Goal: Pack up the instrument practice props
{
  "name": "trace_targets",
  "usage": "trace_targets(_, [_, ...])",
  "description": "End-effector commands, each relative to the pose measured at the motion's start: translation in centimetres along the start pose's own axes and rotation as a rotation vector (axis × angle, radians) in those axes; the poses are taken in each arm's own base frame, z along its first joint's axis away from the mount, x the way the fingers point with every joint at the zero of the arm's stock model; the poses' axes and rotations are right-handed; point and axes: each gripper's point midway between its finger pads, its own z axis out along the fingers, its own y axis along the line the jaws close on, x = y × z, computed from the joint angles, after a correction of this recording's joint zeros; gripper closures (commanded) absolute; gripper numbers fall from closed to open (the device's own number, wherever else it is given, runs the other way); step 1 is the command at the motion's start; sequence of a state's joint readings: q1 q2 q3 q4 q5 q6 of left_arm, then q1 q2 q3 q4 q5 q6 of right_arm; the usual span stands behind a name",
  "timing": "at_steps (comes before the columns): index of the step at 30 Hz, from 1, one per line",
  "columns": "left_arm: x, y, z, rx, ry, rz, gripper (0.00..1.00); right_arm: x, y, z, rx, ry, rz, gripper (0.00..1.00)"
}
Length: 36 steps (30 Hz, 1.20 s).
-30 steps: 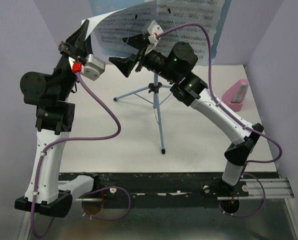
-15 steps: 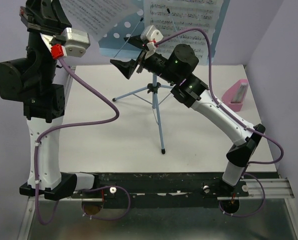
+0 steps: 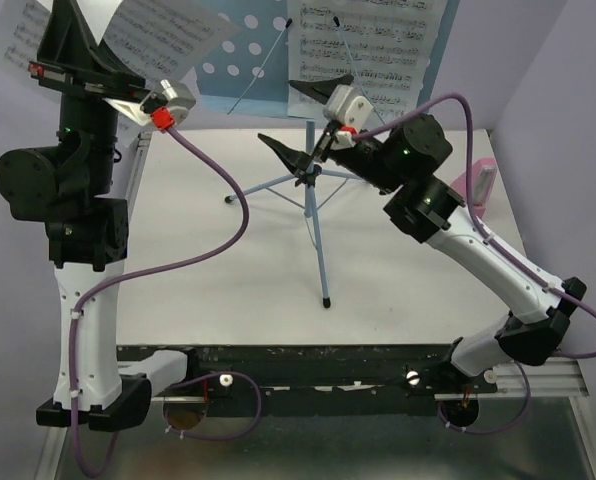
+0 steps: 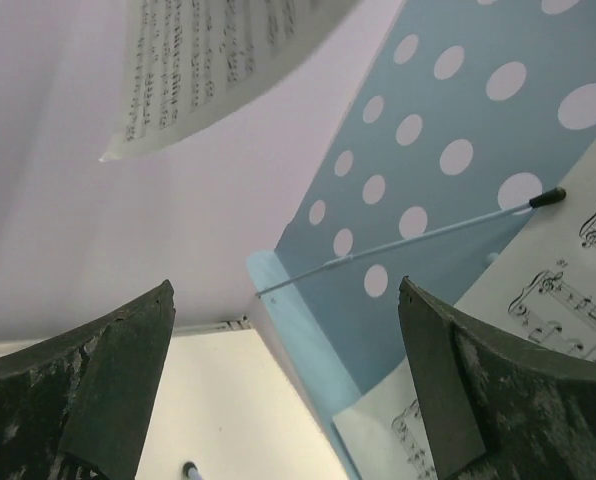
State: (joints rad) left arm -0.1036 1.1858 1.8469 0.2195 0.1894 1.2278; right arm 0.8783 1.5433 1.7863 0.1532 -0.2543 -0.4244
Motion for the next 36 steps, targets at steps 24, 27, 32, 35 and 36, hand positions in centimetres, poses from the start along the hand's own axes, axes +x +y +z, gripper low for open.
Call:
trace_targets(24, [-0.7, -33.1, -30.4, 0.897, 0.522, -1.024, 1.0, 3.9, 3.4, -8.2, -0.085, 0.184, -0.07, 0.0])
trace_targets(27, [-1.2, -35.1, -29.6, 0.897, 0.533, -1.139, 1.0, 3.8, 3.5, -7.9, -0.087, 0.179, -0.058, 0.01])
trace_targets(32, [-0.5, -36.1, -27.3, 0.951, 0.569, -1.16, 1.0, 3.8, 3.3, -7.8, -0.084, 0.176, -0.061, 0.0])
trace_targets(35, [-1.2, -34.8, -27.6, 1.036, 0.614, -1.17, 1.0, 3.9, 2.9, -8.1, -0.067, 0.178, -0.088, 0.01])
trace_targets(36, [-1.7, -34.0, -27.9, 1.054, 0.608, -1.173, 1.0, 3.9, 2.7, -8.2, -0.056, 0.181, -0.097, 0.0])
